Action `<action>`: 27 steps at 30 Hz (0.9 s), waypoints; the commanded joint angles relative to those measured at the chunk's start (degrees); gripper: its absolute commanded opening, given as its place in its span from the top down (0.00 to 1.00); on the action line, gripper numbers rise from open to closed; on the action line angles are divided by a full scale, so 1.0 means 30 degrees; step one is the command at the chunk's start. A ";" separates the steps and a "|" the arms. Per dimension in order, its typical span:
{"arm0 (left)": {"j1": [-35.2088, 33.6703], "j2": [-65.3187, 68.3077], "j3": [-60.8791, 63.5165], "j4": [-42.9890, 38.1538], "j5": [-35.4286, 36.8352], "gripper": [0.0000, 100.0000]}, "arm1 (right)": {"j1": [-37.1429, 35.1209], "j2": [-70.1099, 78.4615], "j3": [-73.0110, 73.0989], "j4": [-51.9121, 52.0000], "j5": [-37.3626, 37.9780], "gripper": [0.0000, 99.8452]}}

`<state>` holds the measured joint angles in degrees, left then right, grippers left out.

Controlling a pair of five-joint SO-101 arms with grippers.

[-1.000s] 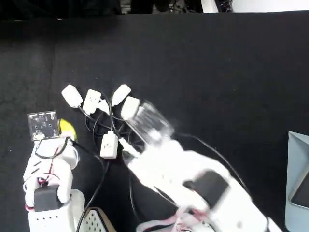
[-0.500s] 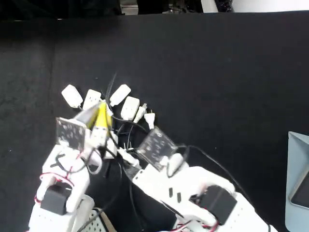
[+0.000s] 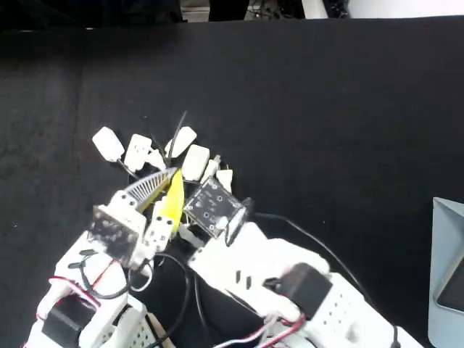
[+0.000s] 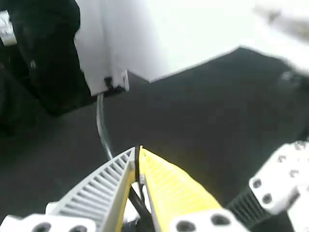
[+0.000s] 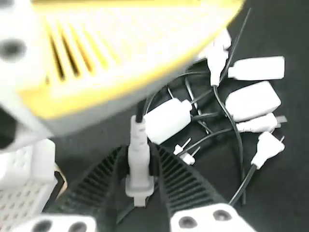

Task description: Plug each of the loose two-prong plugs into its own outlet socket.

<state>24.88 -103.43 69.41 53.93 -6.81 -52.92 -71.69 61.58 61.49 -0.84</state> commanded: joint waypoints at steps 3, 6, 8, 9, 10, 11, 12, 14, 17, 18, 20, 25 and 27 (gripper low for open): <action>-0.4645 0.0029 -0.1304 0.1231 -0.0147 0.97 | -0.0117 0.0718 -0.0835 -0.1582 -0.0205 0.99; -0.7370 0.0029 -0.1158 0.1084 -0.0117 0.97 | -0.0205 0.0425 -0.0835 -0.1700 -0.0205 0.99; -0.8542 0.0029 -0.1099 0.1084 0.0557 0.97 | -0.0205 0.0044 -0.0835 -0.1700 -0.0205 0.99; -0.8894 0.0029 -0.1099 0.1084 0.0967 0.97 | -0.0234 -0.0190 -0.0835 -0.1700 -0.0205 0.99; -0.9040 0.0029 -0.0952 0.1055 0.1231 0.97 | -0.0234 -0.0366 -0.0864 -0.1700 -0.0205 0.99; -0.8982 0.0029 -0.0777 0.0938 0.1407 0.97 | -0.0234 -0.0601 -0.0864 -0.1700 -0.0205 0.99; -0.8777 0.0029 -0.0513 0.0703 0.1465 0.97 | -0.0293 -0.0806 -0.0864 -0.1700 -0.0205 0.99; -0.7780 0.0029 0.0015 0.0176 0.1465 0.97 | -0.0938 -0.1040 -0.0835 -0.1700 -0.0205 0.99; -0.5260 0.0029 0.0103 -0.0147 0.1377 0.97 | -0.2081 -0.0952 -0.0718 -0.1700 -0.0205 0.99; -0.4264 0.0029 -0.0044 -0.0147 0.1319 0.97 | -0.2227 -0.0864 -0.0630 -0.1729 -0.0205 0.99; -0.2564 0.0029 -0.0571 -0.0147 0.1319 0.97 | -0.2227 -0.0659 -0.0396 -0.1817 -0.0205 0.99; -0.0806 0.0029 -0.1714 -0.0059 0.0410 0.97 | -0.2227 -0.0484 -0.0220 -0.1700 -0.0205 0.99; -0.0689 0.0029 -0.1802 0.0117 -0.0762 0.97 | -0.2198 -0.0484 -0.0249 -0.1758 -0.0205 0.99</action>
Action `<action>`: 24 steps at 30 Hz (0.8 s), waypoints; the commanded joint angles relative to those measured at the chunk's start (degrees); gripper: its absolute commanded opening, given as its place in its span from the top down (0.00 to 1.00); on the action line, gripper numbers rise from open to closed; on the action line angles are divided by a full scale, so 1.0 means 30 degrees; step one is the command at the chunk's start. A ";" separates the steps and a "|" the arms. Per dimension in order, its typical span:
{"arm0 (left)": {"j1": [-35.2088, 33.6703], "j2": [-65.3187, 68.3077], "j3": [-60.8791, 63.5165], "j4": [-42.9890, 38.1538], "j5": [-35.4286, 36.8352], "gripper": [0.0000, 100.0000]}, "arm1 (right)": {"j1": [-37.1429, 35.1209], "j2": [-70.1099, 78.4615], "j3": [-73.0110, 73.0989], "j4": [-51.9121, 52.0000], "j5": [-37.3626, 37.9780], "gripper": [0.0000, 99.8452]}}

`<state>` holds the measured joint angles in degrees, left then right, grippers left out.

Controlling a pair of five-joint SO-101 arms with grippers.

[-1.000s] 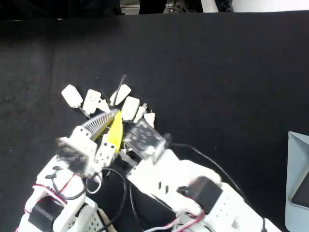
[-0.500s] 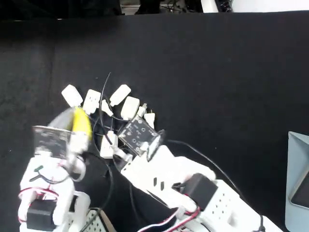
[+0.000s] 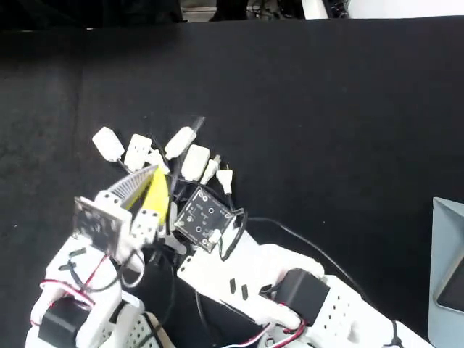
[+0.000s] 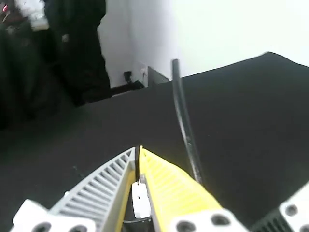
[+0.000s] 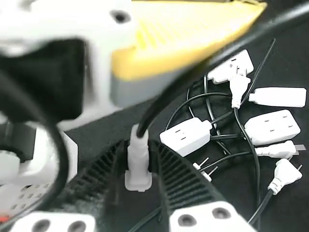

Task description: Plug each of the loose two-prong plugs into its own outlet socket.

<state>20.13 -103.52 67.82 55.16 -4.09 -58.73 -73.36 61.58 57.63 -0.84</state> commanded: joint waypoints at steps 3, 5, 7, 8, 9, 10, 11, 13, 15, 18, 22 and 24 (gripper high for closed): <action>0.0718 0.0059 -0.1304 0.0352 -0.2608 0.97 | -0.0234 0.0015 -0.0278 -0.0527 -0.0205 0.99; -0.0073 0.0059 -0.1304 0.0615 -0.2520 0.97 | 0.0293 -0.0015 -0.0337 -0.0527 -0.0205 0.99; -0.1363 0.0059 -0.1304 0.0557 -0.2520 0.97 | 0.1348 -0.0044 -0.0308 -0.0762 -0.0205 0.99; -0.2271 0.0059 -0.1304 0.0557 -0.2491 0.97 | 0.2022 -0.0015 -0.0220 -0.1143 -0.0205 0.99; -0.3267 0.0059 -0.1304 0.0557 -0.2227 0.97 | 0.2725 0.0073 -0.0103 -0.1524 -0.0352 0.99; -0.4264 0.0117 -0.1304 0.0557 -0.1729 0.97 | 0.3429 0.0073 0.0190 -0.1993 -0.0791 0.99; -0.5260 0.0205 -0.1275 0.0557 -0.1114 0.97 | 0.4044 0.0073 0.0571 -0.2696 -0.1319 0.99; -0.6989 0.0264 -0.1040 0.0557 -0.0234 0.97 | 0.5011 0.0073 0.1626 -0.4161 -0.1758 0.99; -0.8190 0.0440 -0.0542 0.0527 -0.0059 0.97 | 0.5656 0.0073 0.2799 -0.5890 -0.1875 0.99; -0.8718 0.1231 0.0425 0.0527 -0.0088 0.97 | 0.6593 0.0103 0.4000 -0.8293 -0.1817 0.99; -0.8718 0.2491 0.1978 0.0527 -0.0117 0.97 | 0.7824 0.0249 0.4059 -0.9641 -0.1788 0.99; -0.8718 0.2637 0.2623 0.0440 -0.0117 0.97 | 0.7912 0.0952 0.3824 -1.0139 -0.1348 0.99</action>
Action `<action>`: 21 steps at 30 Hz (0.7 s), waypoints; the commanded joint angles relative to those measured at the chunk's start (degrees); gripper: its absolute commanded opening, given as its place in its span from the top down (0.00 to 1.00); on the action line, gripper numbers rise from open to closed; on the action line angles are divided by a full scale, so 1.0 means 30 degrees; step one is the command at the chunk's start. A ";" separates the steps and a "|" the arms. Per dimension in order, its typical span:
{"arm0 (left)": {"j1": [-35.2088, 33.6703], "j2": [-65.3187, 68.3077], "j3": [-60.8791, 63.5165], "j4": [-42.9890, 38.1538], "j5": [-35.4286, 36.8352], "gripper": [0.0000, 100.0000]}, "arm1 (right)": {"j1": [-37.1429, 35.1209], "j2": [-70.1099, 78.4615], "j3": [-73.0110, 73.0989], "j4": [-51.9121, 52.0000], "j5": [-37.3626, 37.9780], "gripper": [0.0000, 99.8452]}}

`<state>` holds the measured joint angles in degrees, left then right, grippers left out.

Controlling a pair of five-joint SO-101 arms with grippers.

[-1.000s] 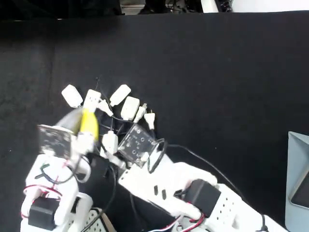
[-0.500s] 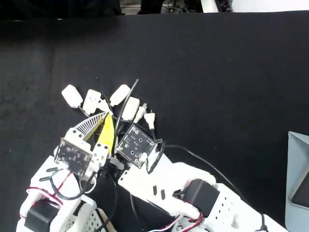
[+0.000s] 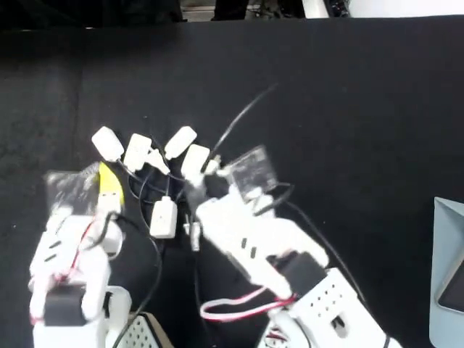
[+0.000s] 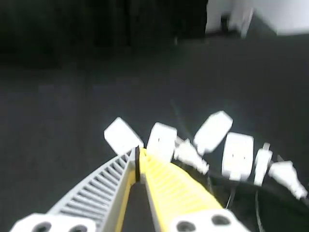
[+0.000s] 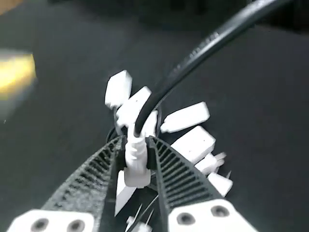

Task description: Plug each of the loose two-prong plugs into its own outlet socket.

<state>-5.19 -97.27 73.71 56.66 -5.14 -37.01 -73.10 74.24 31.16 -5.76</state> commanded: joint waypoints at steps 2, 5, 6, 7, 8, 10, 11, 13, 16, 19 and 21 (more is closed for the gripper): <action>-0.0278 0.0557 0.1363 -0.0674 0.0234 0.97 | 0.0674 0.2125 -0.0777 -0.1934 0.0996 0.99; -0.0278 0.0557 0.2300 -0.1641 0.0205 0.97 | 0.0703 0.4557 -0.1685 -0.3018 0.1348 0.99; -0.0308 0.0703 0.2388 -0.1817 0.0205 0.97 | 0.0703 0.5465 -0.2066 -0.3341 0.1348 0.99; -0.0308 0.0733 0.2388 -0.1875 0.0205 0.97 | 0.0703 0.6286 -0.2418 -0.3575 0.1231 0.99; -0.0425 0.0733 0.2359 -0.1846 0.0205 0.97 | 0.0703 0.7077 -0.2740 -0.3751 0.1201 0.99; -0.0718 0.0762 0.2007 -0.1729 -0.0205 0.95 | 0.0762 0.8425 -0.3062 -0.4249 0.1201 0.99; -0.0806 0.0791 0.1773 -0.1582 -0.0440 0.92 | 0.0967 0.9011 -0.3121 -0.4513 0.1201 0.99; -0.0718 0.0967 0.1128 -0.1026 -0.0527 0.90 | 0.1641 0.9744 -0.3150 -0.5070 0.1201 0.99; -0.0659 0.2344 -0.0425 -0.0703 -0.0527 0.90 | 0.3018 1.0212 -0.3092 -0.5568 0.0615 0.99; -0.0513 0.5275 -0.2505 -0.0762 -0.0557 0.89 | 0.4044 1.0388 -0.3092 -0.5568 -0.0410 0.99; 0.0308 0.8000 -0.4117 -0.0733 -0.0557 0.89 | 0.4689 1.0447 -0.3092 -0.5568 -0.0557 0.99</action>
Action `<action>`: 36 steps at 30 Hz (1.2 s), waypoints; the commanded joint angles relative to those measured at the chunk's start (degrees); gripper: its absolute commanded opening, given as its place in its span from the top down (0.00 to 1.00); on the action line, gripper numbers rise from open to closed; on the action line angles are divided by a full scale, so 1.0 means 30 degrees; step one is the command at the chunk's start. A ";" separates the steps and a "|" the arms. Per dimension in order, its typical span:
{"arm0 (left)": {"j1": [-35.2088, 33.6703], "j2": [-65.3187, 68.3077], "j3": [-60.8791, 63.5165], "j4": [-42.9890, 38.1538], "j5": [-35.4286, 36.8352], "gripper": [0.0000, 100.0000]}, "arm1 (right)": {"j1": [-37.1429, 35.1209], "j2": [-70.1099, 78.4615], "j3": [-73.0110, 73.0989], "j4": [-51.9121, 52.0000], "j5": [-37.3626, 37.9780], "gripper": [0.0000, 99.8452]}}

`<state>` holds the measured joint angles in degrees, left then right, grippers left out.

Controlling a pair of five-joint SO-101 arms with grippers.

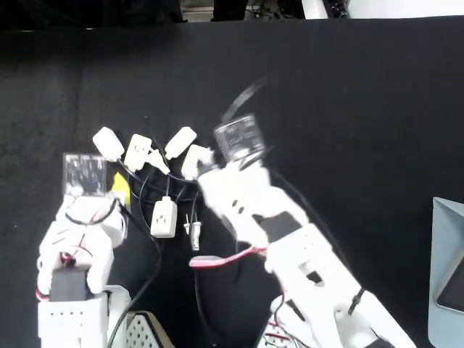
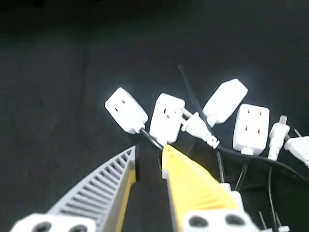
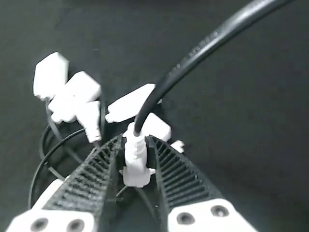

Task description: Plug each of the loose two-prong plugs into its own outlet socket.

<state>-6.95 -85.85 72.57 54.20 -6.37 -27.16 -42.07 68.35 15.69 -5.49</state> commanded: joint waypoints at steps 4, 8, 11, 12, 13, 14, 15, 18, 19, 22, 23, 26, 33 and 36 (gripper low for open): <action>0.3209 1.0051 -0.6872 0.0000 -0.0176 0.89 | 0.2462 0.0337 -0.1128 -0.0440 -0.0674 0.99; 0.4469 1.5531 -1.0037 0.0000 0.0000 0.77 | 0.3663 0.0542 -0.1158 -0.0440 -0.1407 0.99; 0.4586 1.9399 -1.2293 0.0000 0.0821 0.71 | 0.4542 0.0571 -0.1216 -0.0440 -0.1934 0.99; 0.4615 2.0571 -1.3055 0.0000 0.0850 0.71 | 0.4747 0.0571 -0.1216 -0.0440 -0.1993 0.99; 0.4615 2.1744 -1.3846 0.0000 0.0850 0.71 | 0.4923 0.0571 -0.1216 -0.0440 -0.2110 0.99; 0.4615 2.2945 -1.4637 -0.0117 0.0850 0.71 | 0.4982 0.0571 -0.1216 -0.0440 -0.2227 0.99; 0.4645 2.4059 -1.5311 -0.0381 0.0908 0.71 | 0.4982 0.0571 -0.1216 -0.0440 -0.2286 0.99; 0.4674 2.7106 -1.6923 -0.1377 0.0879 0.71 | 0.4952 0.0571 -0.1158 -0.0440 -0.2286 0.99; 0.4791 2.8073 -1.7333 -0.1670 0.0821 0.71 | 0.4952 0.0571 -0.1158 -0.0440 -0.2286 0.99; 0.5495 3.0271 -1.8388 -0.1875 0.0791 0.71 | 0.4982 0.0571 -0.1128 -0.0440 -0.2286 0.99; 0.5817 3.0799 -1.8652 -0.1875 0.0791 0.71 | 0.4982 0.0571 -0.1128 -0.0440 -0.2286 0.99; 0.6432 3.1648 -1.9004 -0.1963 0.0879 0.71 | 0.4982 0.0571 -0.1128 -0.0440 -0.2286 0.99; 0.5963 3.3524 -2.0117 -0.2637 0.0762 0.78 | 0.4952 0.0571 -0.1128 -0.0381 -0.2286 0.99; 0.5700 3.4491 -2.0527 -0.3194 0.0762 0.81 | 0.4952 0.0571 -0.1128 -0.0322 -0.2256 0.99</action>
<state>11.60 15.87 15.43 47.08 -4.09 -13.10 -40.48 68.18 15.52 -11.74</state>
